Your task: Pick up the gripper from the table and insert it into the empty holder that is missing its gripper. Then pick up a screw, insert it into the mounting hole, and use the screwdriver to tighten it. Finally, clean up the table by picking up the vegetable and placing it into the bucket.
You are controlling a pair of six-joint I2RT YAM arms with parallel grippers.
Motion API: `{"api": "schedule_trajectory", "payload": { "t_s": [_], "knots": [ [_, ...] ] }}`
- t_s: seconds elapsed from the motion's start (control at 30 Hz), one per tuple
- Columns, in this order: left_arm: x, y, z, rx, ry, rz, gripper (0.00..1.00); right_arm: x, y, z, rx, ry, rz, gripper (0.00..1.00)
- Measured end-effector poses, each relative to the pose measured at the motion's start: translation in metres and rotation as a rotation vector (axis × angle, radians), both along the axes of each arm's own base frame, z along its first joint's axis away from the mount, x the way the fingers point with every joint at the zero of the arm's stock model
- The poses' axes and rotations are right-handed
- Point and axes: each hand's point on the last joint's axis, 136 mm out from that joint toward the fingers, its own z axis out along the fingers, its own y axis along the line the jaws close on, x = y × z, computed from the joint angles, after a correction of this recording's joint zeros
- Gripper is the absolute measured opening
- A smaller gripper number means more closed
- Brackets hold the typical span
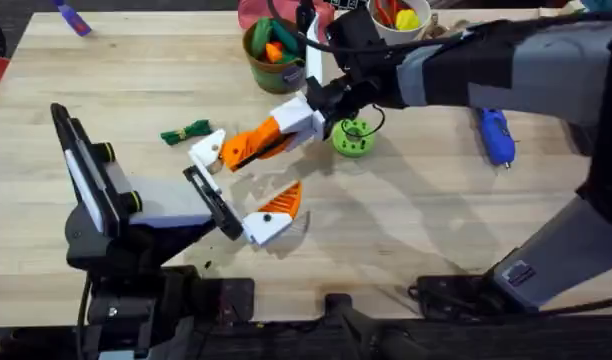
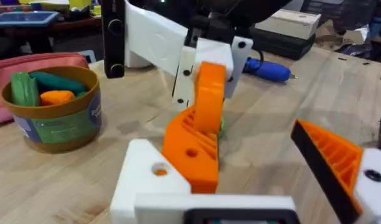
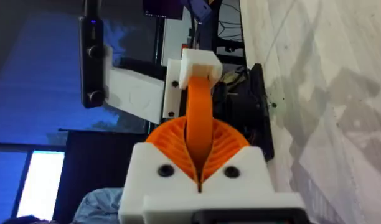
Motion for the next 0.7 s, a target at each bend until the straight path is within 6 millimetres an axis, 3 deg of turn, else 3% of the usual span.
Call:
{"api": "schedule_trajectory", "payload": {
  "t_s": [0.7],
  "knots": [
    [0.007,0.007,0.0,0.007,-0.007,0.054,0.987,0.002,0.015,0.001,-0.007,-0.001,0.021,0.008]
  ]
}}
